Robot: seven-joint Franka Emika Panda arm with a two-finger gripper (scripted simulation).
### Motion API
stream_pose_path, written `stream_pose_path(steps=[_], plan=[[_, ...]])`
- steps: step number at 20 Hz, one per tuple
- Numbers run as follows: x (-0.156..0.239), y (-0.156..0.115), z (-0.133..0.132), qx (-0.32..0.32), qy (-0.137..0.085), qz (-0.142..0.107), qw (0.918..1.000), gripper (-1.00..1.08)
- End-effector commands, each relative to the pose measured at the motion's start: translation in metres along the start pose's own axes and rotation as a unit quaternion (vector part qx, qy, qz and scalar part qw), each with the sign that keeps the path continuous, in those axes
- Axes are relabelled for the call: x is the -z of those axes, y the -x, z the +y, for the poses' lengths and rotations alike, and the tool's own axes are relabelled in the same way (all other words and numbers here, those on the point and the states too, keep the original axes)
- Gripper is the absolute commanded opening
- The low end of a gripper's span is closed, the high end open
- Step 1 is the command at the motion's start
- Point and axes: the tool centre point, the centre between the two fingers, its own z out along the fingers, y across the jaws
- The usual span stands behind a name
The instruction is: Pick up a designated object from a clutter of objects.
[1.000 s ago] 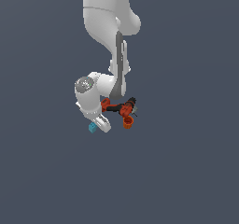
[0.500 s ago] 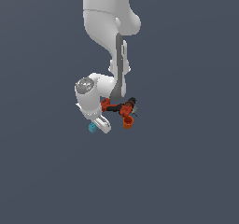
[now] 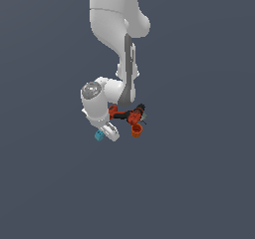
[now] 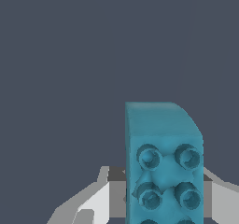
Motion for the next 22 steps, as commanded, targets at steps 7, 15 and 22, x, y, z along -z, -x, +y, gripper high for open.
stream_pose_path(steps=[7,15,22], plan=[[0.029,0.020,-0.014,0.000,-0.001,0.000,1.0000,-1.00],[0.081,0.059,-0.038,0.000,-0.001,0.000,1.0000,-1.00],[0.139,0.100,-0.065,0.000,0.001,0.002,1.0000,-1.00]])
